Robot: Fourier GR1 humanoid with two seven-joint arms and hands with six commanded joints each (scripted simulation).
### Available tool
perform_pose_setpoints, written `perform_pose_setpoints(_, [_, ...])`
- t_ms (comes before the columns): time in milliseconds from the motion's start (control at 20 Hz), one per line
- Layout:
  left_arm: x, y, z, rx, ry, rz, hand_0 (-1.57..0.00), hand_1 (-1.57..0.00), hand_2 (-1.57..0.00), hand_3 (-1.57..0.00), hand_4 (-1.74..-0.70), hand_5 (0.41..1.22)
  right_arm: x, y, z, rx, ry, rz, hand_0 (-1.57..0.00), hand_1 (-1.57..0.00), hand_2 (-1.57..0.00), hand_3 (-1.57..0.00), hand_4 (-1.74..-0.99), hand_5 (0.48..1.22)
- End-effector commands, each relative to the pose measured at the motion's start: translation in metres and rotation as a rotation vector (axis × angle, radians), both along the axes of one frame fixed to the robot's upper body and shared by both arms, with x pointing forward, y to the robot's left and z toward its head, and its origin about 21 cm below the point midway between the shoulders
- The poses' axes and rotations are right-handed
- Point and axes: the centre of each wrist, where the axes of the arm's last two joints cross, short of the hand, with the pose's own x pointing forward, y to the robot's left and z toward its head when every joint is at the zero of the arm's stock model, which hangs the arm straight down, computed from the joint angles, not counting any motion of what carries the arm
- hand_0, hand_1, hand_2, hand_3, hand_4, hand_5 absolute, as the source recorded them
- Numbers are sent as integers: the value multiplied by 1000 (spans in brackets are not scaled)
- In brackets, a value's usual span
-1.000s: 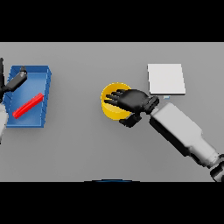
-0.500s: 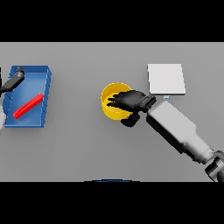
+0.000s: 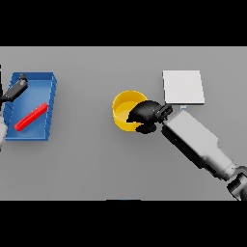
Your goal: Pick up the red beaker and tilt it to pour out 1 green nut into yellow bowl. Pick up the yellow bowl and place it on the metallic measuring scale.
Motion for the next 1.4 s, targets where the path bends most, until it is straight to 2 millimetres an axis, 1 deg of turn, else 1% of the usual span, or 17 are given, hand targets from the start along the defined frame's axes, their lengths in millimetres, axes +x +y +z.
perform_pose_setpoints(0, [-1, 0, 1, 3, -3, 0, 1, 1, 1, 1, -750, 695, -1, -1, 0, -2, 1, -2, -1334, -1330, -1205, -1120, -1647, 1157])
perform_pose_setpoints(50, [1, -1, 3, 4, -5, 0, 1, 1, 1, 1, -747, 692, 0, -3, -1, 5, -2, 1, -1382, -1378, -1234, -1210, -1666, 1170])
perform_pose_setpoints(200, [1, -5, 2, 8, 3, -3, 1, 1, 1, 1, -735, 689, 2, -3, -2, 25, -2, 0, -1474, -1472, -1281, -1365, -1702, 1195])
perform_pose_setpoints(350, [2, -3, 3, 11, -2, -1, 1, 1, 1, 1, -732, 685, 0, -1, 2, 30, -20, 4, -1521, -1520, -1298, -1396, -1721, 1208])
perform_pose_setpoints(400, [1, -2, 3, 12, 1, 0, 1, 1, 1, 1, -731, 685, 0, -1, 6, 34, -26, 15, -1531, -1531, -1306, -1405, -1725, 1210])
perform_pose_setpoints(500, [-2, -1, 2, 17, 0, -7, 1, 1, 1, 1, -729, 690, 1, -7, 17, 41, -38, 8, -1546, -1545, -1356, -1336, -1731, 1214])
perform_pose_setpoints(650, [4, -3, 8, 11, -2, -3, 1, 1, 1, 1, -735, 690, 4, -9, 39, 43, -67, -8, -1558, -1558, -1404, -1266, -1736, 1217])
perform_pose_setpoints(750, [2, -4, 6, 15, -4, -12, 1, 1, 1, 1, -734, 697, 4, -12, 51, 52, -92, -27, -1563, -1563, -1419, -1242, -1738, 1219])
perform_pose_setpoints(850, [1, -1, 6, 20, -9, -5, 1, 1, 1, 1, -739, 693, 2, -18, 62, 54, -118, -48, -1566, -1566, -1422, -1268, -1739, 1220])
perform_pose_setpoints(900, [0, 3, 10, 26, -14, -8, 1, 1, 1, 1, -737, 697, 0, -22, 65, 61, -127, -54, -1567, -1567, -1436, -1260, -1739, 1220])
perform_pose_setpoints(950, [1, 3, 8, 24, -10, -2, 1, 1, 1, 1, -736, 697, 0, -26, 67, 68, -136, -65, -1568, -1568, -1436, -1266, -1740, 1220])
perform_pose_setpoints(1050, [2, 0, 9, 11, -19, -13, 1, 1, 1, 1, -746, 697, 1, -32, 70, 84, -146, -89, -1569, -1569, -1439, -1376, -1740, 1220])
perform_pose_setpoints(1150, [2, 1, 8, 19, -4, -2, 1, 1, 1, 1, -741, 702, 6, -40, 77, 73, -172, -147, -1570, -1570, -1472, -1309, -1740, 1220])
perform_pose_setpoints(1250, [1, 2, 11, 25, -9, -3, 1, 1, 1, 1, -744, 708, 12, -56, 81, 84, -201, -162, -1570, -1570, -1492, -1257, -1741, 1221])
perform_pose_setpoints(1300, [2, 1, 9, 19, -4, 2, 1, 1, 1, 1, -744, 710, 15, -62, 85, 87, -218, -189, -1570, -1570, -1504, -1239, -1741, 1221])
perform_pose_setpoints(1350, [3, 0, 13, 15, -6, 2, 1, 1, 1, 1, -744, 710, 21, -71, 86, 90, -237, -221, -1570, -1570, -1516, -1227, -1741, 1221])
